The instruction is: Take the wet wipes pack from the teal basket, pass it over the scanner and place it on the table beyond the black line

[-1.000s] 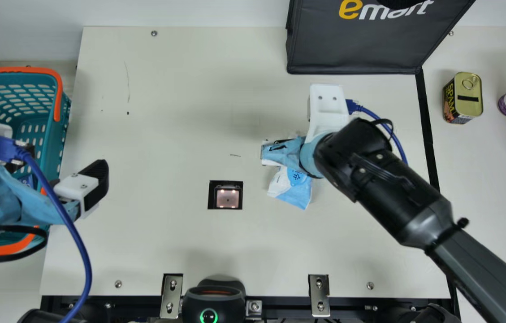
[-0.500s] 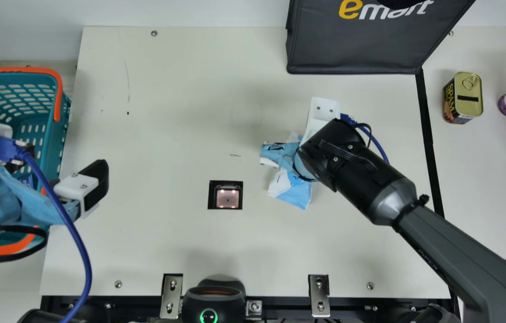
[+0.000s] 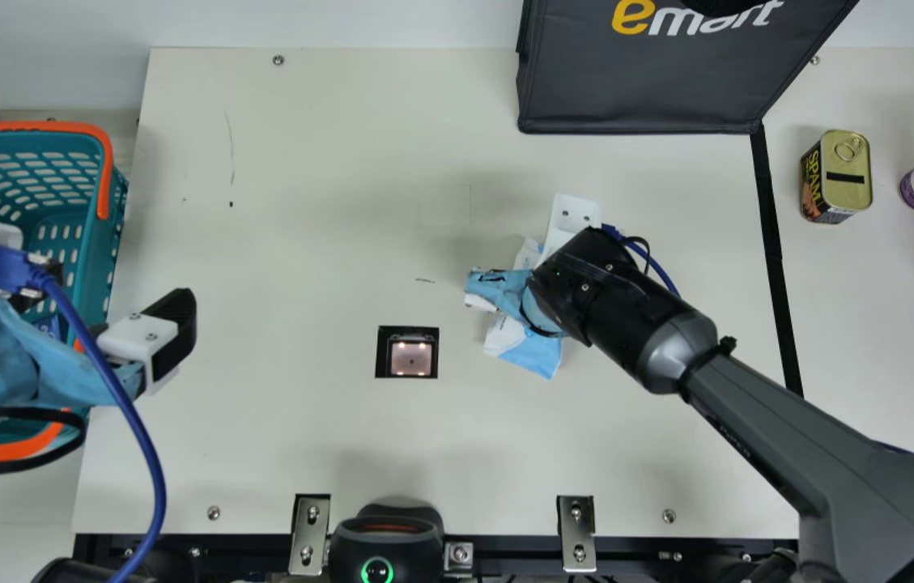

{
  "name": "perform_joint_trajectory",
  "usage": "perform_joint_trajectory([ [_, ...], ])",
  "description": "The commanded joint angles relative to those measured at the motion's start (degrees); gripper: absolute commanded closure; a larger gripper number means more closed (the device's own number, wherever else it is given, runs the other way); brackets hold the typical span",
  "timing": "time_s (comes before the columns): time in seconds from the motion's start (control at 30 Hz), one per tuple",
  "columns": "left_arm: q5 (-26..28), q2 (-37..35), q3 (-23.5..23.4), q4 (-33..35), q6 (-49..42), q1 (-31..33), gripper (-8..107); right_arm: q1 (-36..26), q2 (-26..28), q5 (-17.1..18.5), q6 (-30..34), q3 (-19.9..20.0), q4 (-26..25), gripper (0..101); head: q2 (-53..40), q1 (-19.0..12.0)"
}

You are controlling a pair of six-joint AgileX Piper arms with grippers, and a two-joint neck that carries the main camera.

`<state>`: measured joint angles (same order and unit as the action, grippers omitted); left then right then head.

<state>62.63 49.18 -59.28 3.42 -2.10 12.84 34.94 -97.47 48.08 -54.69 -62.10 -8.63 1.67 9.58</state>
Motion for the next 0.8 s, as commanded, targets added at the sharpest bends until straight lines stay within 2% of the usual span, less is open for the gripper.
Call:
perform_joint_trajectory([
  [0.0,0.00,0.00,0.00,0.00,0.00,0.00,9,-0.05,-0.15,-0.52,-0.07,0.22,0.07,6,-0.09,-1.66],
  [0.27,0.00,0.00,0.00,0.00,0.00,0.00,9,-0.07,-0.46,-2.26,-0.01,1.07,0.34,60,-0.09,-1.66],
  [0.47,0.00,0.00,0.00,0.00,0.00,0.00,9,0.54,0.16,-2.02,1.07,0.96,-0.39,100,-0.09,-1.66],
  [0.77,0.00,0.00,0.00,0.00,0.00,0.00,9,0.72,3.93,0.29,9.52,-0.23,-1.17,101,-0.09,-1.66],
])
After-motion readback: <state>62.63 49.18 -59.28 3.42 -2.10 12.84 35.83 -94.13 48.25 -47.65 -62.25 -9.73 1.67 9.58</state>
